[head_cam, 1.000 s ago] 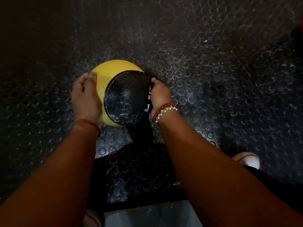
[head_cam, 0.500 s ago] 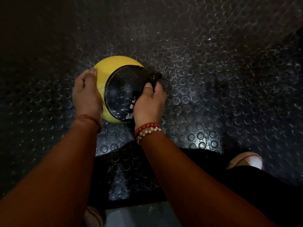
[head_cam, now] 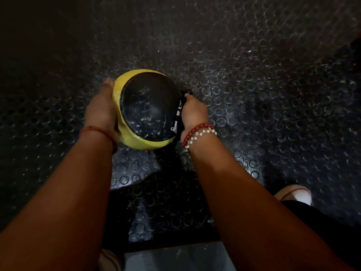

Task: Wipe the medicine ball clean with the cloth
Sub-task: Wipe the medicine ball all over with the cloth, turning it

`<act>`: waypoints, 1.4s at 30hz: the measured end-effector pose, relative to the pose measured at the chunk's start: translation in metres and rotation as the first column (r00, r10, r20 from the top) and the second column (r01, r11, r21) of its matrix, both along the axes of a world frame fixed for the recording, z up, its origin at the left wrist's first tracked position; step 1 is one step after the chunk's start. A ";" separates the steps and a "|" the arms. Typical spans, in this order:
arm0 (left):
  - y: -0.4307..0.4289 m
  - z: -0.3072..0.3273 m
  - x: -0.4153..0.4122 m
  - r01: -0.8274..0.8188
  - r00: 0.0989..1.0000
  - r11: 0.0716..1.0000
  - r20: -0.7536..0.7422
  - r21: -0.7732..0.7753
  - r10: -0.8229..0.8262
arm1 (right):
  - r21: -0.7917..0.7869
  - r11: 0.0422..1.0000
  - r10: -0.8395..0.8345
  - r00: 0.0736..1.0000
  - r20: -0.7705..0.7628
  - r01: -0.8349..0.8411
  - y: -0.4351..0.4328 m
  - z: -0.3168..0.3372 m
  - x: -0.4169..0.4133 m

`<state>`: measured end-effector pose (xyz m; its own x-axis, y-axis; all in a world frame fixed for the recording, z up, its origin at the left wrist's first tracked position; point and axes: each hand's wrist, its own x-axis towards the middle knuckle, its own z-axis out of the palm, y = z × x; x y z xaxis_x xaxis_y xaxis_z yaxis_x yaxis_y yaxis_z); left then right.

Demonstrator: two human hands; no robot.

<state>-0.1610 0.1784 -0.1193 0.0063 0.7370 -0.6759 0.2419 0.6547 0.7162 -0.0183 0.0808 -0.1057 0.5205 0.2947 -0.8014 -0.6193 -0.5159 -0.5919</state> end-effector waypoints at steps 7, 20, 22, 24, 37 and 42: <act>-0.020 0.008 0.006 0.073 0.997 0.985 0.029 0.157 -0.078 | 0.023 0.998 0.049 0.994 0.100 -0.052 0.008 0.009 -0.001; -0.023 0.000 0.003 0.114 0.984 0.916 -0.170 0.385 -0.051 | 0.050 0.989 0.095 0.870 0.483 -0.136 0.003 -0.011 -0.035; -0.023 -0.002 0.003 0.109 0.986 0.917 -0.158 0.384 -0.051 | 0.062 0.997 0.018 0.944 0.330 -0.041 0.004 -0.015 -0.023; -0.023 -0.002 0.003 0.096 0.988 0.918 -0.146 0.385 -0.042 | 0.028 0.999 0.037 0.982 0.185 -0.043 0.003 -0.021 -0.015; -0.015 -0.007 0.003 0.171 0.973 0.890 -0.213 0.423 -0.085 | -0.002 0.988 -0.153 0.971 0.182 0.156 -0.013 0.003 -0.070; -0.019 -0.007 0.001 0.210 0.958 0.880 -0.268 0.426 -0.099 | 0.051 0.999 -0.006 0.927 0.375 -0.014 -0.005 -0.006 -0.044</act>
<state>-0.1600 0.1597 -0.1259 0.0300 0.9619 -0.2717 0.5077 0.2195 0.8331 -0.0619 0.0757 -0.1115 0.7786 0.3333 -0.5317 -0.3451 -0.4803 -0.8064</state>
